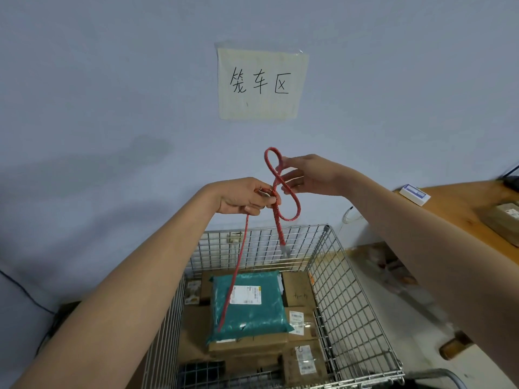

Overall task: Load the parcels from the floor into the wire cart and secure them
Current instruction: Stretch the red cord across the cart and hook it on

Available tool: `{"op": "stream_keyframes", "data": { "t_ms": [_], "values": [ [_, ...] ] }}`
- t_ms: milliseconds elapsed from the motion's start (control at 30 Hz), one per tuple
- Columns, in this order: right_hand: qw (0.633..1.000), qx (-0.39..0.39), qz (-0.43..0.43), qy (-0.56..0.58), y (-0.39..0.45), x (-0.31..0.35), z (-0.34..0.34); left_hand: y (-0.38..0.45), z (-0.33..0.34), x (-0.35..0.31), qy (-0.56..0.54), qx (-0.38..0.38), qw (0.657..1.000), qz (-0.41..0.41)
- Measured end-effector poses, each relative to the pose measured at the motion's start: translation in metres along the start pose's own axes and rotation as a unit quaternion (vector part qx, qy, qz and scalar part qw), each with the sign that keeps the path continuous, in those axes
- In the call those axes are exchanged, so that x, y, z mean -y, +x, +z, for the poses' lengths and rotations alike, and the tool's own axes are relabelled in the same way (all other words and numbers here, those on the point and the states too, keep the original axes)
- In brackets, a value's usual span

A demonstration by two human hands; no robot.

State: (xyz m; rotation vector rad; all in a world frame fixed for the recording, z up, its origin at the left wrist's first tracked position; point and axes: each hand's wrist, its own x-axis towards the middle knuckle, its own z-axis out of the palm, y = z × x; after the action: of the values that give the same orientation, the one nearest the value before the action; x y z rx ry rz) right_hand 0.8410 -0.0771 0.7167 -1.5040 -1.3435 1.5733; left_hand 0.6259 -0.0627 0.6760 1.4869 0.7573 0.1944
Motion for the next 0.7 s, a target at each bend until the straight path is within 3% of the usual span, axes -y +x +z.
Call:
{"op": "stream_keyframes", "data": {
  "t_ms": [433,533,700],
  "values": [
    [0.977,0.183,0.081,-0.067,-0.017,-0.05,0.001,0.011,0.0,-0.012,-0.048,-0.067,0.995,0.046],
    [0.982,0.159,0.051,-0.089,-0.014,-0.06,0.002,0.018,0.005,-0.015,-0.056,-0.086,0.993,0.053],
    [0.994,0.055,0.029,-0.096,-0.016,-0.075,-0.011,0.032,0.011,-0.017,-0.064,-0.099,0.993,0.03]
  ]
}}
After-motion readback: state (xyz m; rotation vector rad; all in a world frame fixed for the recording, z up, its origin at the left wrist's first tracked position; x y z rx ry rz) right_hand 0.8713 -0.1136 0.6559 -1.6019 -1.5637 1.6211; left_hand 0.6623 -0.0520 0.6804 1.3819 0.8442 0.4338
